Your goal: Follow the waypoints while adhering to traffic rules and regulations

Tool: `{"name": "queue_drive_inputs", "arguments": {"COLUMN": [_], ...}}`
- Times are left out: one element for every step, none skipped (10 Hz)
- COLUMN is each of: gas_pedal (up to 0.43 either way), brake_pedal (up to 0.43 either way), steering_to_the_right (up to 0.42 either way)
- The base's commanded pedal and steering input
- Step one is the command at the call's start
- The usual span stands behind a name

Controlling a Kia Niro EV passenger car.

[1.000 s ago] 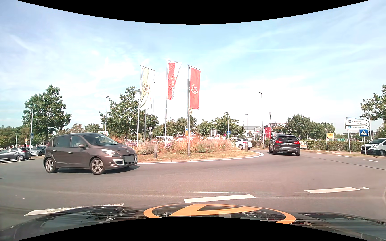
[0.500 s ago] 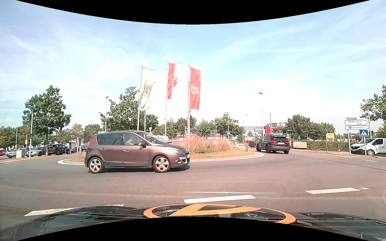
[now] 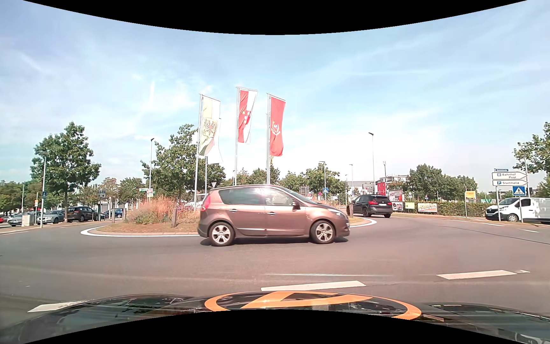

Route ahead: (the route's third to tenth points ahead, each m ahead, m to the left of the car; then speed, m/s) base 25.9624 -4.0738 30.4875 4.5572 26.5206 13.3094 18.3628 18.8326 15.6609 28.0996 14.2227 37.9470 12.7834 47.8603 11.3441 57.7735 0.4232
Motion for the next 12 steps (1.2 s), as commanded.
{"name": "queue_drive_inputs", "arguments": {"gas_pedal": [0.228, 0.26, 0.268, 0.28, 0.311, 0.319, 0.319, 0.319, 0.319, 0.311, 0.299, 0.248], "brake_pedal": [0.0, 0.0, 0.0, 0.0, 0.0, 0.0, 0.0, 0.0, 0.0, 0.0, 0.0, 0.0], "steering_to_the_right": [0.05, 0.05, 0.054, 0.064, 0.07, 0.076, 0.088, 0.104, 0.142, 0.182, 0.205, 0.226]}}
